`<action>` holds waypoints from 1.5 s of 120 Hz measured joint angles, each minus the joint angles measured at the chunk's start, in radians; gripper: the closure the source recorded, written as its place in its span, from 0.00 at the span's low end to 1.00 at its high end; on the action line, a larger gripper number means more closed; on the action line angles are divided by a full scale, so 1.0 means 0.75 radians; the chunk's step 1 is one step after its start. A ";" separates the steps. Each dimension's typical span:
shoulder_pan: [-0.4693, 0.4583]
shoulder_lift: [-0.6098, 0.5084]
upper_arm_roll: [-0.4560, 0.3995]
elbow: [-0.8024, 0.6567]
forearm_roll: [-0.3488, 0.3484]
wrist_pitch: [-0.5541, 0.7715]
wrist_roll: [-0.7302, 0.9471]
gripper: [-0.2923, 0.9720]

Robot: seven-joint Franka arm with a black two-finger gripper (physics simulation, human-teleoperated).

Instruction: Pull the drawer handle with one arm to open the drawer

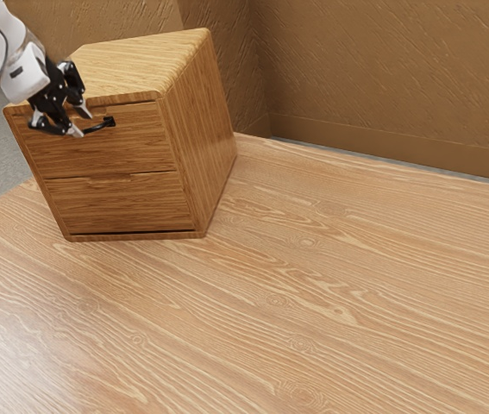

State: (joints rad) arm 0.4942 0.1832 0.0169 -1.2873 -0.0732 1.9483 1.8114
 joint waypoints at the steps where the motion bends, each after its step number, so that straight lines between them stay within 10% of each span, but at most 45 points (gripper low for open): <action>1: 0.001 0.001 0.000 0.000 -0.001 0.000 0.000 0.62; 112: 0.038 0.016 0.014 -0.039 -0.044 -0.003 0.000 0.83; 180: 0.044 -0.261 0.015 -0.361 -0.046 -0.002 -0.006 0.84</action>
State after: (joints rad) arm 0.5272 -0.0124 0.0282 -1.5579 -0.1080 1.9465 1.8071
